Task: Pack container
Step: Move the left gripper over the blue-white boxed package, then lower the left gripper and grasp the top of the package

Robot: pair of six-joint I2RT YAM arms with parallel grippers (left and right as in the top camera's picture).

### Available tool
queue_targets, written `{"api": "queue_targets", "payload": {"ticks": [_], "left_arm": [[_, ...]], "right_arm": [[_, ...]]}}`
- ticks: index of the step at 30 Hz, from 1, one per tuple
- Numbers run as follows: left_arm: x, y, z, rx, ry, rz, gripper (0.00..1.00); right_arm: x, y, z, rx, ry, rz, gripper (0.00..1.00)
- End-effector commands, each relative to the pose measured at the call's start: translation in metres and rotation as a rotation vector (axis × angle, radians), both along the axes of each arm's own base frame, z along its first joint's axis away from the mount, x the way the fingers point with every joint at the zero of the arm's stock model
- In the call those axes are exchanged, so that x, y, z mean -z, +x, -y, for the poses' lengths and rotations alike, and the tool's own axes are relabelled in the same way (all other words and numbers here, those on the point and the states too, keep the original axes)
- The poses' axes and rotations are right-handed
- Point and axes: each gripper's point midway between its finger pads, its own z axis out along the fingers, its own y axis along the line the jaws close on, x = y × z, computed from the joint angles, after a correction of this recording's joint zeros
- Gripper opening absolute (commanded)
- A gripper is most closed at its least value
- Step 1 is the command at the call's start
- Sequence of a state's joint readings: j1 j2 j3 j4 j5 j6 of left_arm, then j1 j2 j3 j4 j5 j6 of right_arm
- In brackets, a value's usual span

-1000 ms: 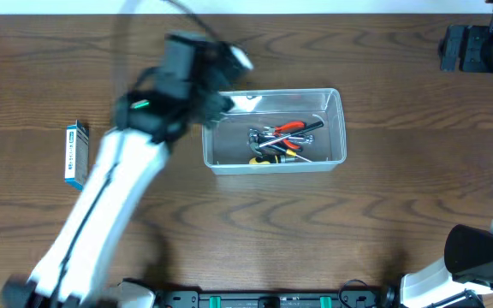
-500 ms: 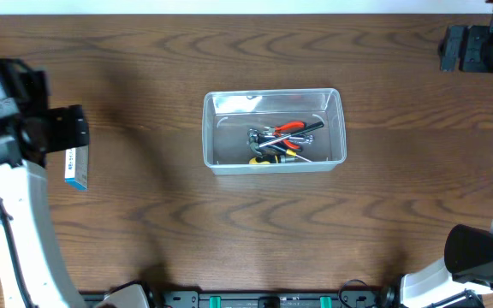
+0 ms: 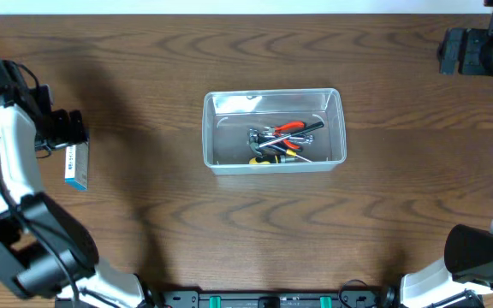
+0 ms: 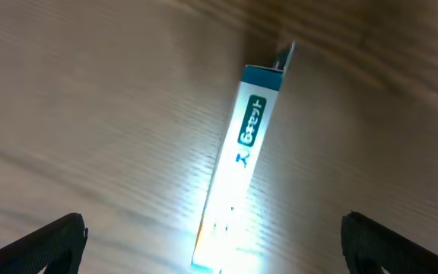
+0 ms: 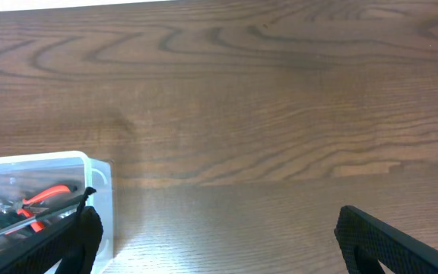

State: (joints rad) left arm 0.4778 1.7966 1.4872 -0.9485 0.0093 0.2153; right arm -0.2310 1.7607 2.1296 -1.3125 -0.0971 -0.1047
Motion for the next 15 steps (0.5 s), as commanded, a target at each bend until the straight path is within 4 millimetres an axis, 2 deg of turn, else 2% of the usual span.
{"api": "queue_targets", "payload": {"ticks": [1, 9, 12, 15], "left_arm": [[0.024, -0.001, 0.001, 0.041, -0.033, -0.062, 0.98], [0.075, -0.002, 0.001, 0.147, -0.078, -0.174, 0.98], [0.084, -0.001, 0.0, 0.154, -0.082, -0.183, 1.0], [0.087, 0.004, -0.002, 0.171, -0.073, -0.173, 0.94]], "right_arm": [[0.004, 0.001, 0.001, 0.01, 0.012, -0.008, 0.99], [0.004, 0.001, 0.001, 0.01, 0.011, -0.008, 0.99], [0.004, 0.001, 0.001, 0.01, 0.012, -0.01, 0.99], [0.004, 0.001, 0.001, 0.01, 0.012, -0.01, 0.99]]}}
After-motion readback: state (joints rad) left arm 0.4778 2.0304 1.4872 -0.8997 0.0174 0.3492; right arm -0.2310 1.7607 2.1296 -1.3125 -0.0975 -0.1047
